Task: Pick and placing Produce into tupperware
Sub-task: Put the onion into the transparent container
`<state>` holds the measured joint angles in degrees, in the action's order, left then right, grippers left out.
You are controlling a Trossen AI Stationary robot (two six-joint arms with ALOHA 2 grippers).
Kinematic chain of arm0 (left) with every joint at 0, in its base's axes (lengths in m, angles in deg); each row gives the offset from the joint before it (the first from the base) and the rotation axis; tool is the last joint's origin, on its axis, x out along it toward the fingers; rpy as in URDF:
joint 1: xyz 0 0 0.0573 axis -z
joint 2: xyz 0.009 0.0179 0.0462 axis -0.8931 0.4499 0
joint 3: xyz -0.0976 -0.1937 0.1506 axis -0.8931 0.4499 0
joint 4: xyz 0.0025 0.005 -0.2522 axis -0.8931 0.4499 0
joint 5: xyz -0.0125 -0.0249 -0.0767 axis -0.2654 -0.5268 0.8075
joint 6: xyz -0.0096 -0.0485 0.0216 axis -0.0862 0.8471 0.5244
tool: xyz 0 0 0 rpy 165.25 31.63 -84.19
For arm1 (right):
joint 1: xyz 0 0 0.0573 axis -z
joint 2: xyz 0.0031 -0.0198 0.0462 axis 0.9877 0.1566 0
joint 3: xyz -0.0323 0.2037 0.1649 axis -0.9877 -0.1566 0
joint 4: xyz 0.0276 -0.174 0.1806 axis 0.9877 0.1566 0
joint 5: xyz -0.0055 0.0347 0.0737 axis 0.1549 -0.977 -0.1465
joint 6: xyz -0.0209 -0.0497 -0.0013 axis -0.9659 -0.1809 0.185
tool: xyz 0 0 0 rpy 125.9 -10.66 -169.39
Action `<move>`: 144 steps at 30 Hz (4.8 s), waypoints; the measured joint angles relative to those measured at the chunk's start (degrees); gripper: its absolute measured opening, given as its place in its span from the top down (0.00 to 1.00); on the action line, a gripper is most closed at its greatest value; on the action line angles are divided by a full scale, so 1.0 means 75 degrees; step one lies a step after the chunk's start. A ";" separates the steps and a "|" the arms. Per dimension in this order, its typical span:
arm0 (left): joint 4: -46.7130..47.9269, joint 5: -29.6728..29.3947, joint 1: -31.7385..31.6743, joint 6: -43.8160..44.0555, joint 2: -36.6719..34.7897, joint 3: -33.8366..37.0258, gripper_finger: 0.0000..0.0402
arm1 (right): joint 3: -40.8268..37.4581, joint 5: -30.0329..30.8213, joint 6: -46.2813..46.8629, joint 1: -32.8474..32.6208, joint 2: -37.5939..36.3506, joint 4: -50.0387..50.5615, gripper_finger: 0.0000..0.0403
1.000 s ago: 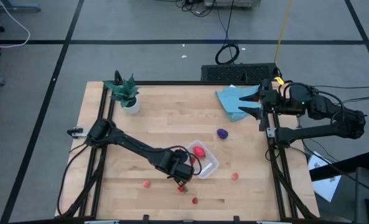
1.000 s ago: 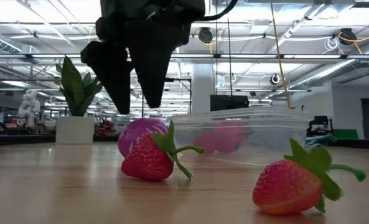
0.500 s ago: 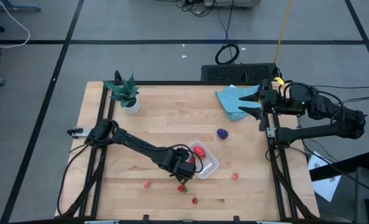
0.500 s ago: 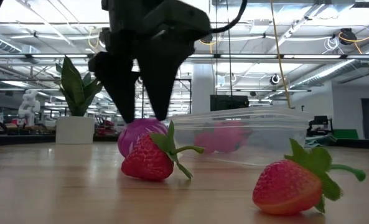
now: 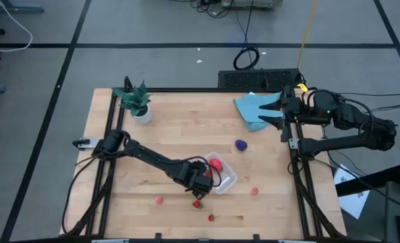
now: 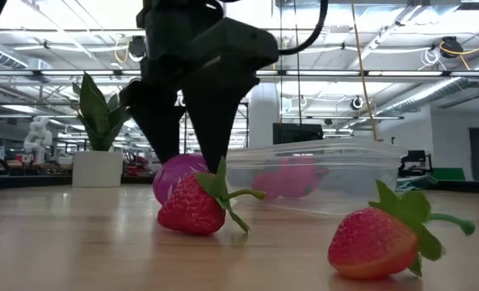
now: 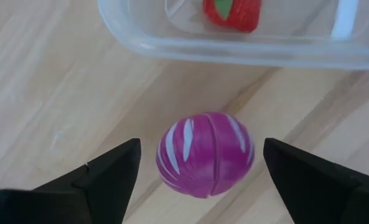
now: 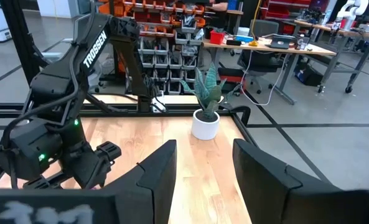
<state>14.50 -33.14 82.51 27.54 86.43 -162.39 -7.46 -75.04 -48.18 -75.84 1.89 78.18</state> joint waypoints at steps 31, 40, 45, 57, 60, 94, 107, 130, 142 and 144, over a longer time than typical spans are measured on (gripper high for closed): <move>-0.0386 0.0117 -0.0020 -0.0523 0.0062 0.0277 0.29 | 0.0000 -0.0002 0.0003 0.0000 -0.0001 -0.0003 0.63; -0.0409 0.0114 -0.0020 -0.0550 0.0050 0.0274 0.38 | 0.0000 -0.0001 0.0003 0.0000 -0.0002 -0.0003 0.63; -0.0403 0.0117 -0.0020 -0.0492 0.0050 0.0274 0.36 | 0.0000 -0.0001 0.0003 0.0000 0.0000 -0.0003 0.63; -0.0213 0.0144 -0.0020 -0.0209 -0.0525 0.0260 0.36 | 0.0000 -0.0001 0.0201 0.0000 -0.0003 -0.0006 0.63; -0.0171 0.0085 -0.0017 -0.0037 -0.0764 0.0239 0.36 | 0.0000 -0.0001 0.0201 0.0000 0.0000 -0.0006 0.63; -0.3122 0.0175 -0.1032 -0.2837 -0.1440 0.0164 0.36 | 0.0000 0.0001 0.0143 0.0001 -0.0003 -0.0017 0.63; -0.2953 -0.0096 -0.1138 -0.3799 -0.1164 -0.0518 0.36 | 0.0000 0.0008 0.0027 0.0001 -0.0001 -0.0207 0.63; -0.1195 0.0467 -0.0997 -0.3686 0.0962 -0.2212 0.36 | -0.0003 0.0062 -0.0201 0.0015 -0.0125 -0.0463 0.63; -0.1256 0.0408 -0.1005 -0.3623 0.0958 -0.2069 0.36 | -0.0003 0.0062 -0.0178 0.0015 -0.0123 -0.0463 0.63; -0.1315 0.0408 -0.1005 -0.3603 0.0959 -0.2069 0.36 | -0.0003 0.0062 -0.0175 0.0015 -0.0125 -0.0460 0.63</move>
<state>4.64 -30.07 74.97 0.51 93.62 -177.91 -7.48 -74.57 -49.49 -75.73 0.95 74.73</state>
